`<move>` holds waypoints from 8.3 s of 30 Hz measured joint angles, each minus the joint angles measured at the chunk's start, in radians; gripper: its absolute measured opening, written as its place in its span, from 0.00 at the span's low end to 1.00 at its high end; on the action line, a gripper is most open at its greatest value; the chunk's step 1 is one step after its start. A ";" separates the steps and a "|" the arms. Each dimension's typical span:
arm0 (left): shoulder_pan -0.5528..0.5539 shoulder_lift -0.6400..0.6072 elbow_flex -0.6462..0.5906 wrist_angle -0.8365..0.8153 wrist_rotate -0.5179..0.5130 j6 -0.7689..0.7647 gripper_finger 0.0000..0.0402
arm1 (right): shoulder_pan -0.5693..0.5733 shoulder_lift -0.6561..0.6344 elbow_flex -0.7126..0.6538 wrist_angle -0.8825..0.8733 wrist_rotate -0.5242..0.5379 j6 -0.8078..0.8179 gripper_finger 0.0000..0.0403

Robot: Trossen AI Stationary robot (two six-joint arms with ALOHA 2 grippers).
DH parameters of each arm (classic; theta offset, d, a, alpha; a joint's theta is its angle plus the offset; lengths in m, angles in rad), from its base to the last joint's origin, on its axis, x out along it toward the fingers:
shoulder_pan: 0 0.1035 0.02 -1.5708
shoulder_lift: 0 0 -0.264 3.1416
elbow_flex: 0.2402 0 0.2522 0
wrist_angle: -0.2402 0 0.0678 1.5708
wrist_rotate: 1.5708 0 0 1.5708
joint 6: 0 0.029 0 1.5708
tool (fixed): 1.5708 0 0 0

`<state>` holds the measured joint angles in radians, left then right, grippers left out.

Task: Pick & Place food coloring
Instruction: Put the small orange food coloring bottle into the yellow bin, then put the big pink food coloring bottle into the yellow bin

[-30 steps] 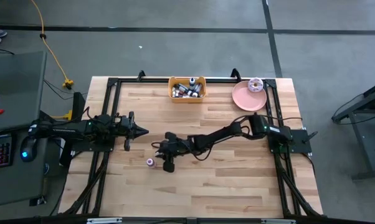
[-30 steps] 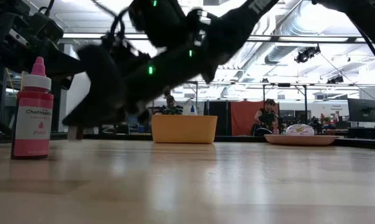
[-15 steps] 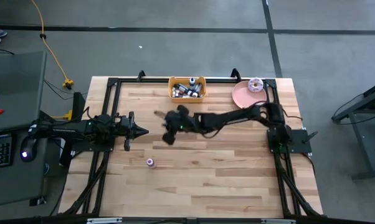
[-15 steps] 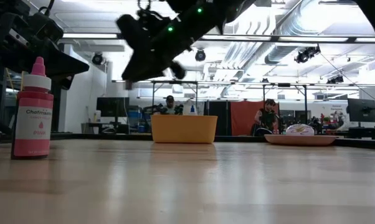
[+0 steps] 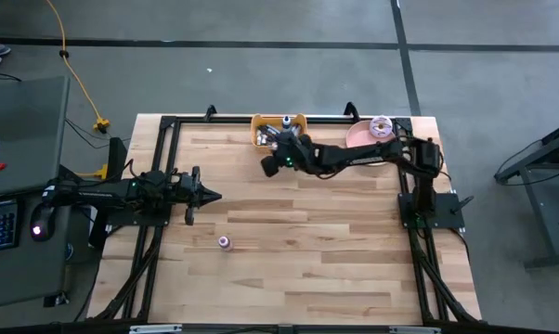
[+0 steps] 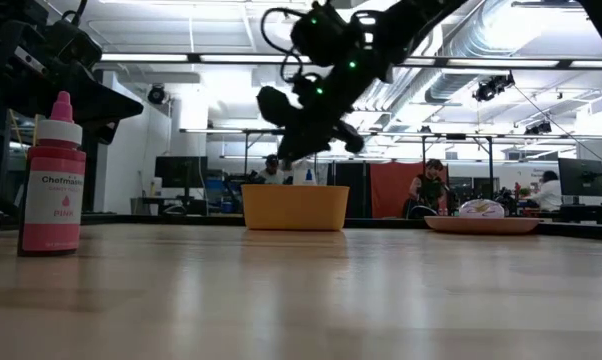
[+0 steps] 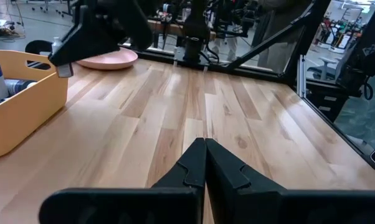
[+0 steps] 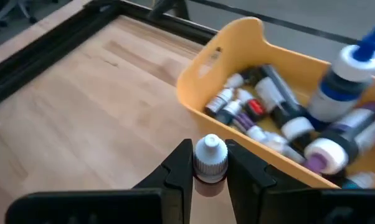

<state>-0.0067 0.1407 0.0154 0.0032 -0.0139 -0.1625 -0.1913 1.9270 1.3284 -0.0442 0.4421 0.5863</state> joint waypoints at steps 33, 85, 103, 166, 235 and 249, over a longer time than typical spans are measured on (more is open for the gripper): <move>0.000 0.000 0.000 0.000 0.000 0.000 0.00 | -0.267 0.093 0.269 -0.212 -0.391 -0.445 0.16; 0.000 0.000 0.000 0.000 0.002 0.000 0.00 | -0.266 0.311 0.469 -0.221 -0.347 -0.094 0.24; 0.000 0.000 0.000 0.000 0.003 0.000 0.00 | -0.151 0.304 0.821 -0.550 -0.395 -0.384 0.25; 0.000 0.000 0.000 0.000 0.003 0.000 0.00 | 0.359 0.447 0.978 -0.692 -0.599 -0.719 0.37; 0.000 0.001 0.000 0.000 0.002 0.000 0.00 | 0.360 0.598 0.978 -0.468 -0.528 -0.582 0.50; 0.000 0.001 0.000 0.000 0.002 0.000 0.00 | 0.362 0.598 0.978 -0.483 -0.560 -0.582 0.35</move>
<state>-0.0071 0.1417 0.0152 0.0029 -0.0116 -0.1623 0.1703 2.5248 2.3066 -0.5268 -0.1178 0.0044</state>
